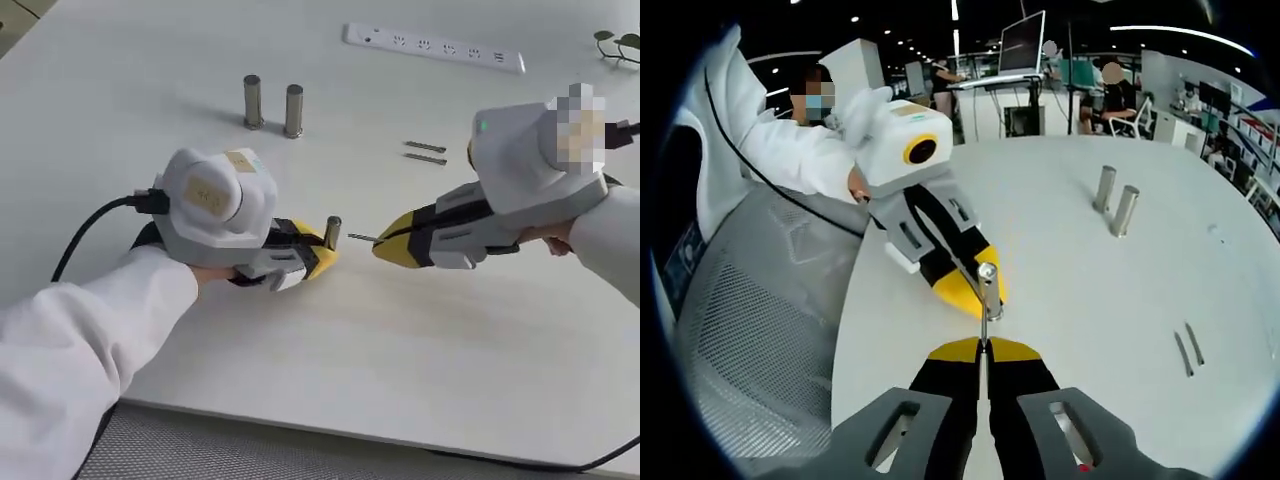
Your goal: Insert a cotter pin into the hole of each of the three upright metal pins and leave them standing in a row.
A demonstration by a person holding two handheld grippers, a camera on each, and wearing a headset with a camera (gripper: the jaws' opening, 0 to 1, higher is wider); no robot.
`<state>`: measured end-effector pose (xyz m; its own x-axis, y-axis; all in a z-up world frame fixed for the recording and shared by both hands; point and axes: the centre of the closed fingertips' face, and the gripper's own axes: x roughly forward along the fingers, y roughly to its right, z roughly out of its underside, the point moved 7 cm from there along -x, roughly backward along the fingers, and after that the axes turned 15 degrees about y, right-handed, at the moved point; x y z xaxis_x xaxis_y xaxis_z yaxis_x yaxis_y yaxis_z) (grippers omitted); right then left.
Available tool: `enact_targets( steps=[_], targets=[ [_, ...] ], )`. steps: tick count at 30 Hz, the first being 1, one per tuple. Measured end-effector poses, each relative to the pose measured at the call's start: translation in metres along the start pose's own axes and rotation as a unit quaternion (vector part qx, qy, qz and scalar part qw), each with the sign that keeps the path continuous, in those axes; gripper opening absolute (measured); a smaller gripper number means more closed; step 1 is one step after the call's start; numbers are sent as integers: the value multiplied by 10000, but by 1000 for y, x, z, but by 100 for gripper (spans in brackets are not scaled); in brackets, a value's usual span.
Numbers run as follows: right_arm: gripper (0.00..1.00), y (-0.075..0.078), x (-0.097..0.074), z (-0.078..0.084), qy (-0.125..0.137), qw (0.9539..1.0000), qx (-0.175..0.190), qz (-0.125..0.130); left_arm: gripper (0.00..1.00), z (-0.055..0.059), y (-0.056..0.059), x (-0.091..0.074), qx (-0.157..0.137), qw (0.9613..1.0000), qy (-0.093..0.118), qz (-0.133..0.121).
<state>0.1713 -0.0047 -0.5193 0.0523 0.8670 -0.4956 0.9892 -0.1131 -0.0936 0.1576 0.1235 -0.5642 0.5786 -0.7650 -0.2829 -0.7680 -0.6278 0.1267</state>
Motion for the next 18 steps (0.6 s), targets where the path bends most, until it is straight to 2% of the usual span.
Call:
enact_targets(
  steps=[11,18],
  targets=[
    [0,2,6,-5,-5,10000,-47,-21,7,0,-3,2,279,9995,-44,125],
    [0,4,8,-5,-69,9999,-80,-22,7,-2,-4,2,334,9993,-70,137]
  ],
)
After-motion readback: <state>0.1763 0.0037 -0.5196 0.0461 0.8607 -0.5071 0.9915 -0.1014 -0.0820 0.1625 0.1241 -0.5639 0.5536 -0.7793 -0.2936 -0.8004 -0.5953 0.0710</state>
